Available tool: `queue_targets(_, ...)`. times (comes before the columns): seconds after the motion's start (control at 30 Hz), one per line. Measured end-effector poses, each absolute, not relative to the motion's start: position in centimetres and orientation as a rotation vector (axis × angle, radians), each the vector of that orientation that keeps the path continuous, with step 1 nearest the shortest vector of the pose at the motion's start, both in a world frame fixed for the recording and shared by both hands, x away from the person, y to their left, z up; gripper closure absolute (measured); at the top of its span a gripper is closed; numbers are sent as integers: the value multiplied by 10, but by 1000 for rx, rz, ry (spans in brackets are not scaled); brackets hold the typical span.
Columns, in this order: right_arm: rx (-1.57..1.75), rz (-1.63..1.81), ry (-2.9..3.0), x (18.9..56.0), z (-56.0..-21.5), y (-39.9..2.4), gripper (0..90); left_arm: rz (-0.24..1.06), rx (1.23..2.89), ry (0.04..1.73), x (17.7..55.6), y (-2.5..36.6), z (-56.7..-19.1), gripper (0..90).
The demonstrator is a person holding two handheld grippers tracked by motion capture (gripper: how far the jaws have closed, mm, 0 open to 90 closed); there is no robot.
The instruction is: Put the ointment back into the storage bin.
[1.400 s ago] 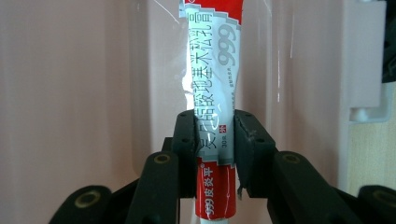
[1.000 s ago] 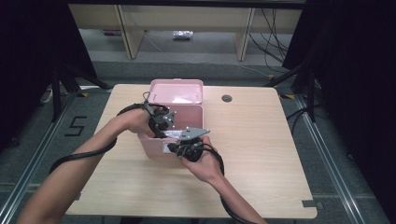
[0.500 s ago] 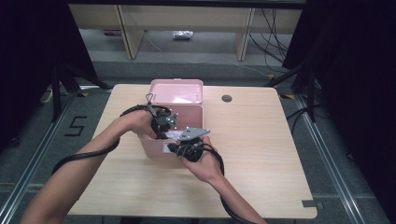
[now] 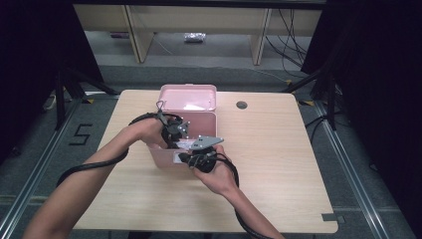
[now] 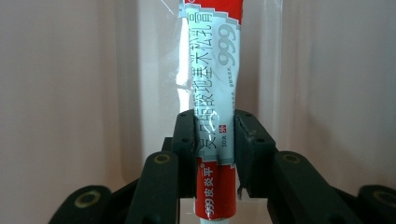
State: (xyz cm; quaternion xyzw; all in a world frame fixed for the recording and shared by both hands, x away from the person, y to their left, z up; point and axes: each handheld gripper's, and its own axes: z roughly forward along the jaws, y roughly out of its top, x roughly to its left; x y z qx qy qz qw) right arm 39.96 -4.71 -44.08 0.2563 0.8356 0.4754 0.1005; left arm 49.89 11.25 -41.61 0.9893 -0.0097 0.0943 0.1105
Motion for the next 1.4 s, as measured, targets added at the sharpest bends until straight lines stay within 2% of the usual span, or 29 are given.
queue_targets(1.1, 751, 1408, 2469, 400, -441, -47, 900, 233, 2932, -22, 505, 113, -422, 703)
queue_targets(1.3, 756, 1409, 2469, 400, -441, -47, 900, 267, 2895, -10, 506, 114, -419, 605)
queue_targets(1.4, 755, 1408, 2468, 400, -441, -47, 900, 304, 2867, 0, 506, 117, -412, 610)
